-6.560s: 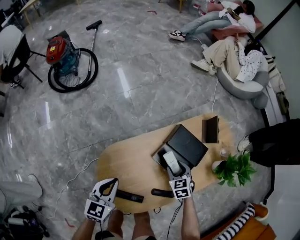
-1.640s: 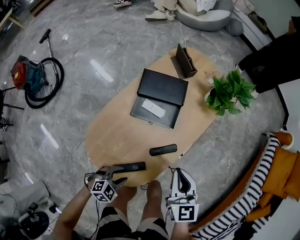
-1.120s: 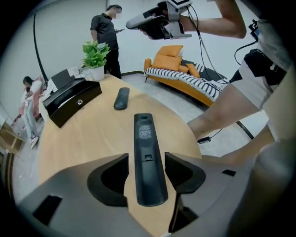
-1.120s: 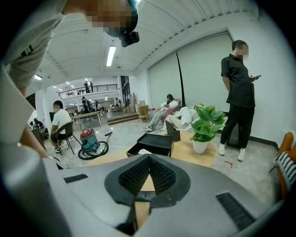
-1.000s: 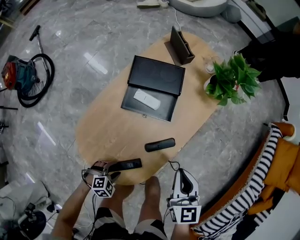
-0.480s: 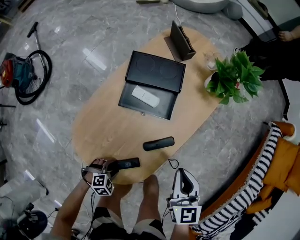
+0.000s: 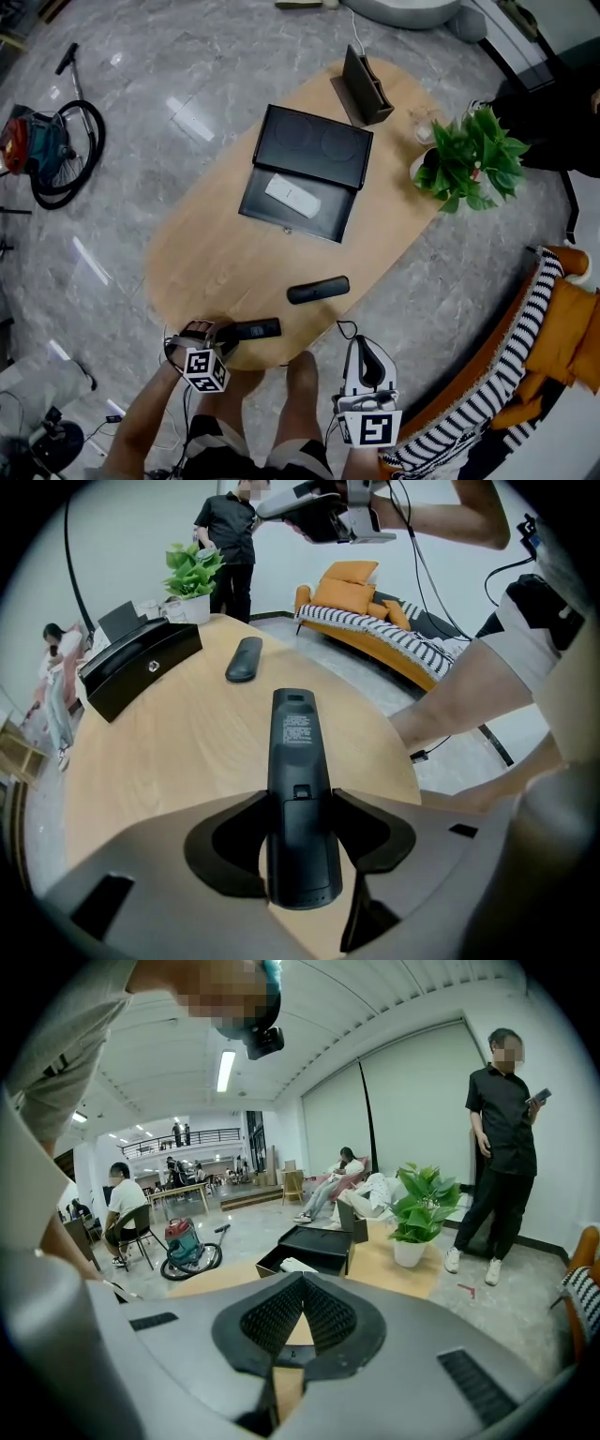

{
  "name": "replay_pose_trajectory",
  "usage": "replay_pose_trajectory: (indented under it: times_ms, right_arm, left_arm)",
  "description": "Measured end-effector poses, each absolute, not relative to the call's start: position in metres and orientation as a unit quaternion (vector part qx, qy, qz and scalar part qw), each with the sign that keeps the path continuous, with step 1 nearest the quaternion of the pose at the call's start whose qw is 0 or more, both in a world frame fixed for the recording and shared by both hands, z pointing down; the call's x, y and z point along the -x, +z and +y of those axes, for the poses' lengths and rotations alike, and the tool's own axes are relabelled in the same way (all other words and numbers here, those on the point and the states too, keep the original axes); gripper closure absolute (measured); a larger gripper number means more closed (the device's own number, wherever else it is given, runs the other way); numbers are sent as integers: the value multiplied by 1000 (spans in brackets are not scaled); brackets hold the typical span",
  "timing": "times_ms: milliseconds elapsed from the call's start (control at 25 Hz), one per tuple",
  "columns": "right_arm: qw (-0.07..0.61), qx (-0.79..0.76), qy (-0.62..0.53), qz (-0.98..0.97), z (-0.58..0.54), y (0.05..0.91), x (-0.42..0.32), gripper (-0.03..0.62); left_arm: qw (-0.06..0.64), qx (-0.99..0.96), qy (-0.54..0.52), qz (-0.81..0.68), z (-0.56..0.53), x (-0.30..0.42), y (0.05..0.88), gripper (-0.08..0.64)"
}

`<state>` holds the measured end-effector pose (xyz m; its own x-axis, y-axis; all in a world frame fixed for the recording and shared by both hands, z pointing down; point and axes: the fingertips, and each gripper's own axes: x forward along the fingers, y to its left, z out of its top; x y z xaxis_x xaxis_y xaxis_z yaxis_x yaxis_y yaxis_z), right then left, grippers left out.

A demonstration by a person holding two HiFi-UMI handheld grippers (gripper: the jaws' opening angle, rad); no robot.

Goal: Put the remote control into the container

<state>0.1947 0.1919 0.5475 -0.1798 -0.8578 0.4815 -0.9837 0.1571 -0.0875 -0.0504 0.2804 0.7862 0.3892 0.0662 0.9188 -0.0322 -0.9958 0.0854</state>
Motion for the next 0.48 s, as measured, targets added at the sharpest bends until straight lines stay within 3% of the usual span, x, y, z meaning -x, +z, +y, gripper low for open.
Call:
replay_pose_trajectory:
  times_ms: [480]
  right_arm:
    - [157, -612, 191, -751, 179, 531, -195, 581]
  left_arm:
    - [48, -841, 539, -15, 258, 39, 756, 341]
